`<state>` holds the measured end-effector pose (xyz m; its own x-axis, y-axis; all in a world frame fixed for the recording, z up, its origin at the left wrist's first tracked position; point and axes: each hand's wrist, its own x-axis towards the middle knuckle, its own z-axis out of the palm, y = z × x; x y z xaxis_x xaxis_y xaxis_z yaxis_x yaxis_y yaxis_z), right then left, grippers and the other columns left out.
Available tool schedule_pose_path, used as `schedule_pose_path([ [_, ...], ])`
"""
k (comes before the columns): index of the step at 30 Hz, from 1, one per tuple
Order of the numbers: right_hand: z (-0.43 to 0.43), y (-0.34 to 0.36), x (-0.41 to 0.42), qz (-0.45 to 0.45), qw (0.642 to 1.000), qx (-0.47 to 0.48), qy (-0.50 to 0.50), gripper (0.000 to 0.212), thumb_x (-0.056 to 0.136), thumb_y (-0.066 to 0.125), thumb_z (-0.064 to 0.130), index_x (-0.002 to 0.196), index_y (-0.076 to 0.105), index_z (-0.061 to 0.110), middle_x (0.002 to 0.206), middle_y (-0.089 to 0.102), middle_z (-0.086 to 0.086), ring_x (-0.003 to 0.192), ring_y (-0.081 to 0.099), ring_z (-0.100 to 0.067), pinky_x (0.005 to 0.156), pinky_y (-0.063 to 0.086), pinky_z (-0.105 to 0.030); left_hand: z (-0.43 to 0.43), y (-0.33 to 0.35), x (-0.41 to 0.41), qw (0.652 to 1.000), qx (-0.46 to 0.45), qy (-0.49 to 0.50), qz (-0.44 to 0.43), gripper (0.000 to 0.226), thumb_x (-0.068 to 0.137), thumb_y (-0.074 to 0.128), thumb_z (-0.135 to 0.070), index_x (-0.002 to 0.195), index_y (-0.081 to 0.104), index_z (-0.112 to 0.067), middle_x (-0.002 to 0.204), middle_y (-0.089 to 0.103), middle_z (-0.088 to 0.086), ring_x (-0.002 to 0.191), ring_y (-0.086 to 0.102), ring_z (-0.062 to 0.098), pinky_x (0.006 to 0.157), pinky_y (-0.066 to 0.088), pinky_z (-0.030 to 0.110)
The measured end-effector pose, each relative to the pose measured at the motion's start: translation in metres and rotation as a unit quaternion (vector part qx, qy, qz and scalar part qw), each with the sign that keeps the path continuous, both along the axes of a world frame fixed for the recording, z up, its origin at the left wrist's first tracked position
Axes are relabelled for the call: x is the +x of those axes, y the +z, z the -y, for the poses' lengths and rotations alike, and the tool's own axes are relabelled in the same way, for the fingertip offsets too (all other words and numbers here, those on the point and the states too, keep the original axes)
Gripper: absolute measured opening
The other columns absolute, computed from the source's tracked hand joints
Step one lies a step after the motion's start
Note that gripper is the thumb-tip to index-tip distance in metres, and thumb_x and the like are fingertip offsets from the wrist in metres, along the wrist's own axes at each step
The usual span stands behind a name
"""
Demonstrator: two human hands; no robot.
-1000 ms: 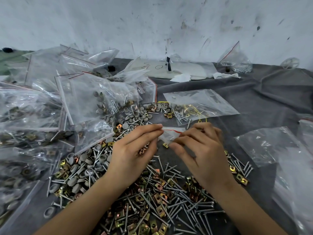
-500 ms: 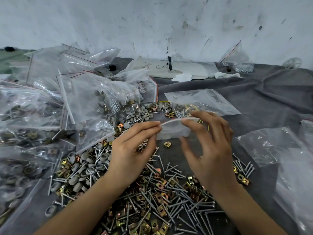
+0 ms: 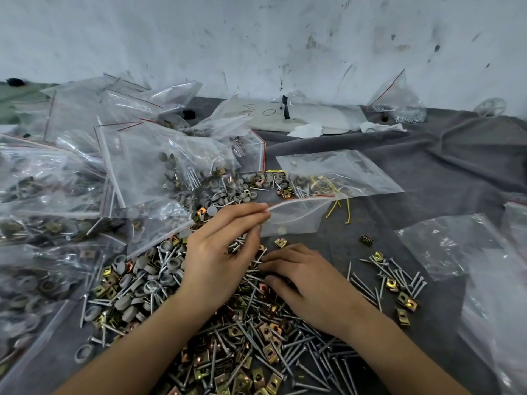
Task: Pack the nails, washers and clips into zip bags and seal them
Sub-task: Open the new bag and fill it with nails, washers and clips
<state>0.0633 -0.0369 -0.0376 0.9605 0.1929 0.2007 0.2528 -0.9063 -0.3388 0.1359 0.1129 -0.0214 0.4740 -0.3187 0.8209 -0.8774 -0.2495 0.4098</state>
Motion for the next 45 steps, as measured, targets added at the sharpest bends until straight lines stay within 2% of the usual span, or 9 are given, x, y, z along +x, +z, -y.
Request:
schedule_pose_path([
  [8,0.004,0.000,0.001,0.032,0.999,0.012,-0.032,0.025,0.096,0.050,0.025,0.106,0.068,0.011,0.110,0.058,-0.002,0.107,0.049,-0.019,0.094,0.035,-0.025,0.001,0.001,-0.001,1.000,0.016,-0.024,0.008,0.013,0.089,0.062,-0.002,0.095,0.072,0.001,0.109,0.067,0.007,0.105,0.062,0.007,0.094,0.045,0.018],
  [11,0.005,0.007,-0.001,0.054,0.996,0.041,-0.055,0.011,0.087,0.060,0.011,0.095,0.067,0.006,0.100,0.058,-0.005,0.095,0.057,-0.023,0.084,0.043,-0.030,0.001,0.001,-0.001,1.000,0.012,-0.023,0.009,0.016,0.088,0.058,-0.006,0.091,0.072,0.001,0.108,0.067,0.007,0.103,0.062,0.007,0.092,0.046,0.017],
  [15,0.001,0.020,-0.010,0.211,0.974,0.077,-0.020,0.010,0.082,0.061,-0.003,0.089,0.066,0.002,0.091,0.060,-0.008,0.076,0.061,-0.023,0.070,0.051,-0.032,0.000,0.001,0.001,1.000,0.010,-0.014,-0.005,0.015,0.087,0.060,-0.010,0.087,0.072,-0.001,0.103,0.067,0.005,0.094,0.063,0.006,0.077,0.050,0.016],
  [20,0.003,0.033,-0.016,0.414,0.903,0.046,-0.106,0.023,0.094,0.048,0.004,0.093,0.069,-0.005,0.093,0.063,-0.015,0.088,0.056,-0.023,0.080,0.047,-0.028,-0.001,0.002,0.002,0.998,0.041,-0.041,0.003,0.010,0.086,0.063,-0.006,0.087,0.071,0.000,0.105,0.066,0.005,0.083,0.060,0.001,0.074,0.048,0.010],
  [24,0.014,0.032,-0.013,0.378,0.915,0.022,-0.143,0.023,0.092,0.048,0.005,0.093,0.070,-0.001,0.094,0.064,-0.014,0.093,0.052,-0.024,0.081,0.045,-0.036,-0.001,0.000,0.000,0.995,0.063,-0.075,0.023,0.012,0.088,0.062,-0.007,0.088,0.071,0.000,0.106,0.067,0.004,0.086,0.064,0.008,0.076,0.050,0.015],
  [31,0.017,0.023,-0.008,0.313,0.947,0.009,-0.075,0.016,0.086,0.057,0.005,0.093,0.071,0.006,0.093,0.068,-0.004,0.099,0.057,-0.027,0.084,0.047,-0.043,-0.002,0.000,0.001,0.988,0.107,-0.100,0.048,0.016,0.090,0.061,-0.010,0.099,0.073,-0.003,0.098,0.068,0.005,0.090,0.065,0.011,0.075,0.054,0.024],
  [34,0.016,0.025,-0.008,0.319,0.944,0.038,-0.079,0.018,0.088,0.054,0.008,0.094,0.071,0.006,0.097,0.069,-0.003,0.103,0.057,-0.026,0.088,0.046,-0.043,-0.003,0.000,0.001,0.989,0.107,-0.080,0.061,0.017,0.090,0.060,-0.010,0.100,0.073,-0.003,0.095,0.068,0.006,0.087,0.065,0.014,0.075,0.052,0.024],
  [42,0.014,0.028,-0.009,0.352,0.923,0.067,-0.143,0.024,0.088,0.052,0.022,0.088,0.071,0.007,0.117,0.062,-0.008,0.117,0.046,-0.025,0.095,0.040,-0.048,-0.003,0.004,0.001,0.993,0.072,-0.040,0.082,0.019,0.092,0.057,-0.010,0.094,0.071,0.004,0.110,0.064,0.013,0.106,0.061,0.019,0.094,0.047,0.022],
  [45,0.013,0.031,-0.013,0.427,0.890,0.053,-0.149,0.021,0.088,0.056,0.016,0.085,0.071,0.002,0.104,0.061,-0.017,0.102,0.050,-0.027,0.084,0.045,-0.041,-0.003,0.005,0.003,0.994,0.057,-0.013,0.093,0.015,0.089,0.060,-0.005,0.091,0.070,0.006,0.114,0.063,0.014,0.112,0.060,0.019,0.098,0.047,0.025],
])
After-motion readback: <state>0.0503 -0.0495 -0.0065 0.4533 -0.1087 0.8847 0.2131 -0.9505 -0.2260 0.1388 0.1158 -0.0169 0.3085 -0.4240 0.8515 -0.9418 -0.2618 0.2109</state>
